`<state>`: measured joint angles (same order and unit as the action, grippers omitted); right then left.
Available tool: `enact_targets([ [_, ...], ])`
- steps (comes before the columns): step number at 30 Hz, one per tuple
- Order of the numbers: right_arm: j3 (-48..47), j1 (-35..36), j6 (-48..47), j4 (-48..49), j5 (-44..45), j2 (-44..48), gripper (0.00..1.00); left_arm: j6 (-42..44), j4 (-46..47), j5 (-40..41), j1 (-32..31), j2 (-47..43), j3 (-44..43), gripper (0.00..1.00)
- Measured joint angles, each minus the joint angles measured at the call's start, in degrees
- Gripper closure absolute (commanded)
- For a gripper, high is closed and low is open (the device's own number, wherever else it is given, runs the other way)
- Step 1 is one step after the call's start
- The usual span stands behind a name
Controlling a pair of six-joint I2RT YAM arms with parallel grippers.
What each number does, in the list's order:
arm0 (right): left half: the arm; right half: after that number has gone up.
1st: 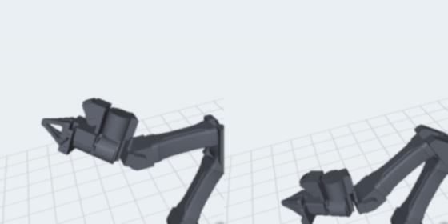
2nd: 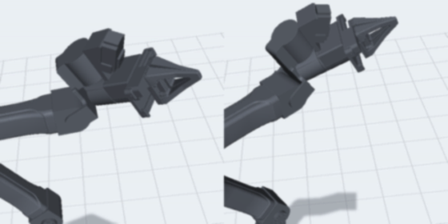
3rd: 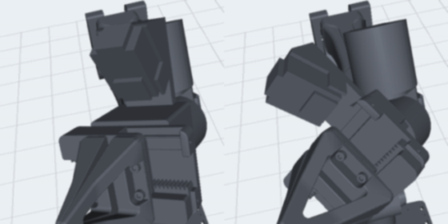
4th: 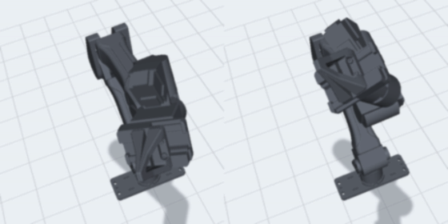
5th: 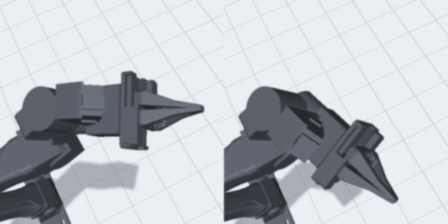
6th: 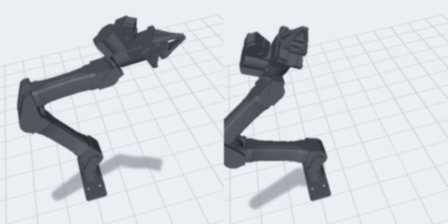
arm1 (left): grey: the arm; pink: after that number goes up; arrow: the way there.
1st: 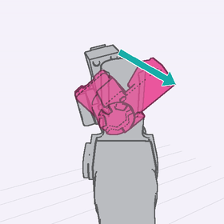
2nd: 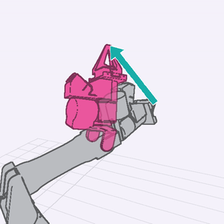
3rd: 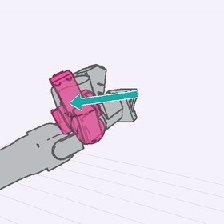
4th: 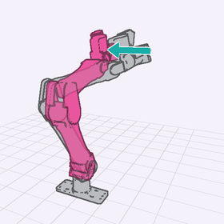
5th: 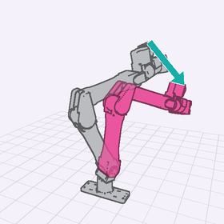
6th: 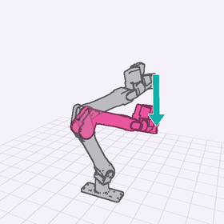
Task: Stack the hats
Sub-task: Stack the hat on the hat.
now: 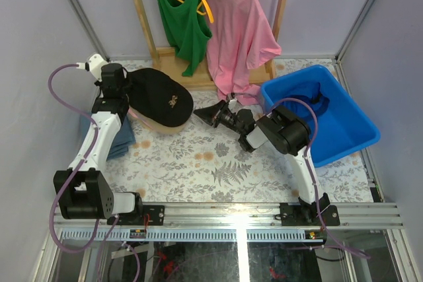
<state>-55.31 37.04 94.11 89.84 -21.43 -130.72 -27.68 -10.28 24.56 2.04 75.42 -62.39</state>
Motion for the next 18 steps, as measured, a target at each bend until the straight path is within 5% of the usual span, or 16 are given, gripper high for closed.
enact_targets([
  [10, 1.4, 0.35, -0.24, -7.98, 1.95, -4.98, 1.0, -0.85, 0.02, -0.61, 0.96, 0.07, 0.46, 0.92],
  [15, 1.44, 0.52, -0.72, -7.91, 2.54, -5.31, 1.0, -1.25, 0.22, -0.68, 1.03, 0.04, 0.81, 0.8],
  [18, 1.9, 0.52, -1.31, -8.17, 2.56, -4.79, 0.85, -1.46, 0.39, -0.81, 1.2, -0.04, 1.2, 0.72],
])
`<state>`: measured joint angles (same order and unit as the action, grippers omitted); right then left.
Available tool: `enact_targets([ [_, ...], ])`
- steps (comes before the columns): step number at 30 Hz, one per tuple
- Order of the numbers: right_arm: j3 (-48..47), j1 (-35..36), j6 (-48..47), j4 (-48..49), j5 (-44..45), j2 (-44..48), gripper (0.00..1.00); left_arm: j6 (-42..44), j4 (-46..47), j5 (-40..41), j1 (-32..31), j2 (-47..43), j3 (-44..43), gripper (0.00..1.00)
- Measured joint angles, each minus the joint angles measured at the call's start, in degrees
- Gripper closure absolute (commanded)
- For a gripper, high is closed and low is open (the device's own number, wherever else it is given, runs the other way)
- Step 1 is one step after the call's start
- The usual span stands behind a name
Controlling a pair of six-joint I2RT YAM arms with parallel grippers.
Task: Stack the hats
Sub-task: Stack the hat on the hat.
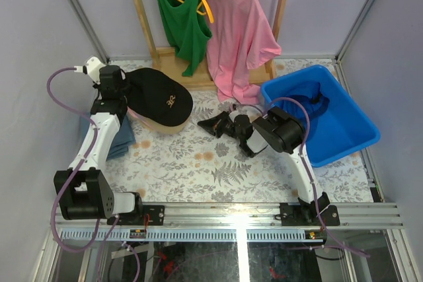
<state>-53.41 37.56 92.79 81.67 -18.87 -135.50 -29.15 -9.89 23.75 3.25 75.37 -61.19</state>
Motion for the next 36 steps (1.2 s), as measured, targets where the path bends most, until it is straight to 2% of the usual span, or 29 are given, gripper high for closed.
enact_targets([
  [3, 1.16, 0.02, -0.92, 0.04, 0.07, 1.53, 0.71, -0.39, 0.02, -0.24, 0.2, -0.15, 0.37, 0.7],
  [9, 2.78, 0.04, -2.49, 1.44, 0.22, 5.79, 0.55, -0.7, 0.46, -0.42, 0.35, -0.39, 0.94, 0.68],
  [23, 2.34, 0.09, -4.87, 1.57, -0.26, 10.95, 0.54, -1.07, 0.76, -0.87, 0.42, -0.55, 1.22, 0.67],
  [36, -5.75, 1.31, -6.95, -4.83, -1.36, 10.67, 0.54, -1.33, 0.85, -1.44, 0.63, -0.55, 1.22, 0.67],
])
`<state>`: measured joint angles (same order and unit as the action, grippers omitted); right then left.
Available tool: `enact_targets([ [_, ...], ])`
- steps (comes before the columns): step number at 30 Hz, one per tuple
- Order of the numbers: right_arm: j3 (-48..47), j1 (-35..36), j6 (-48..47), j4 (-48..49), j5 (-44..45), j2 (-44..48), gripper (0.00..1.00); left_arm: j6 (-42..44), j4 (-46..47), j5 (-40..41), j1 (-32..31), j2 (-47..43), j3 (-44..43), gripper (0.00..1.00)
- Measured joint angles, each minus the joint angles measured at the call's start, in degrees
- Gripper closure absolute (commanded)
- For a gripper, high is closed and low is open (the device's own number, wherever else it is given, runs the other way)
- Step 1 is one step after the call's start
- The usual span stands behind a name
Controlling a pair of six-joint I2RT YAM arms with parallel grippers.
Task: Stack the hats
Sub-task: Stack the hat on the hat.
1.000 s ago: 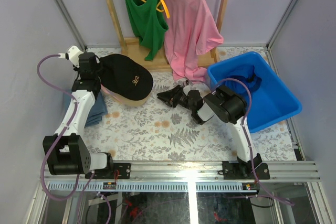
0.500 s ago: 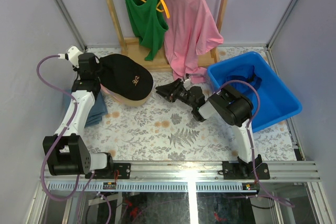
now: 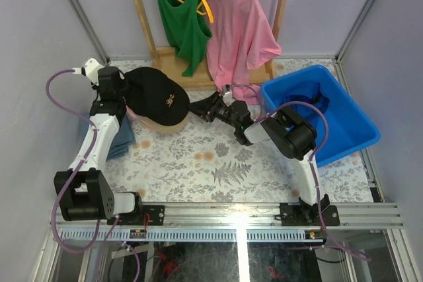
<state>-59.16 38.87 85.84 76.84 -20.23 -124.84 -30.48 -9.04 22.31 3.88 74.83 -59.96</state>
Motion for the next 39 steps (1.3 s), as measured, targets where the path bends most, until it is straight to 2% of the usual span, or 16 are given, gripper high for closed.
enact_targets([
  [21, -3.41, 1.7, -1.03, -3.67, -0.39, -1.79, 0.55, -0.72, 0.44, -0.46, 0.04, 0.0, 0.22, 0.67],
  [23, -3.41, 1.81, -1.03, -3.69, -0.42, -1.88, 0.64, -0.76, 0.44, -0.46, 0.04, 0.0, 0.22, 0.67],
  [27, -3.45, 1.84, -0.94, -2.75, -0.63, -1.88, 0.95, -0.81, 0.44, -0.46, 0.04, 0.0, 0.26, 0.67],
  [28, -3.45, 1.84, -0.59, -1.84, -0.9, -1.88, 0.99, -0.81, 0.44, -0.46, 0.04, 0.0, 0.33, 0.67],
  [34, -3.45, 1.97, 4.13, 5.66, -0.92, -2.1, 1.0, -0.92, 0.7, -0.35, 0.42, 0.0, 0.37, 0.65],
  [39, -2.64, 2.54, 6.99, 6.99, 0.44, -2.91, 1.0, -1.09, 0.76, -0.42, 0.42, 0.0, 0.37, 0.65],
])
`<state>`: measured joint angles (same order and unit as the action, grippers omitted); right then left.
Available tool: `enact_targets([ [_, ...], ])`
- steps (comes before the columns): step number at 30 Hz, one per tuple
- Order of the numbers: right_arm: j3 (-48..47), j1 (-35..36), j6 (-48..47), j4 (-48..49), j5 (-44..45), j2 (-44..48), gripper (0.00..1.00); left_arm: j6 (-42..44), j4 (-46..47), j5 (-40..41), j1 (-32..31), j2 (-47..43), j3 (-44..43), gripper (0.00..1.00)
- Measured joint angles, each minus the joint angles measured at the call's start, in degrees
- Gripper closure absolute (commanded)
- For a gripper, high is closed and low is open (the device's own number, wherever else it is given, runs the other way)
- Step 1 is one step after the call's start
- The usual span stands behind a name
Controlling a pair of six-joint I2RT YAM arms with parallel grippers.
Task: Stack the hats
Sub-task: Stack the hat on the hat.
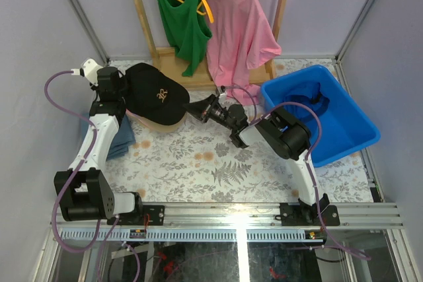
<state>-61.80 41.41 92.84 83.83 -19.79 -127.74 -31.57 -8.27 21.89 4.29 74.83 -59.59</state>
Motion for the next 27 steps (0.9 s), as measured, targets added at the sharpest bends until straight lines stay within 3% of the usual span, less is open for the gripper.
enact_targets([
  [11, 3.23, 2.16, 5.14, 4.85, 6.32, -3.45, 1.0, -0.85, 0.9, -0.11, -0.07, 0.0, 0.28, 0.63],
  [27, -1.09, 2.8, 6.75, 1.42, 9.92, -7.48, 1.0, -1.11, 2.05, -0.48, -0.04, 0.0, 0.85, 0.63],
])
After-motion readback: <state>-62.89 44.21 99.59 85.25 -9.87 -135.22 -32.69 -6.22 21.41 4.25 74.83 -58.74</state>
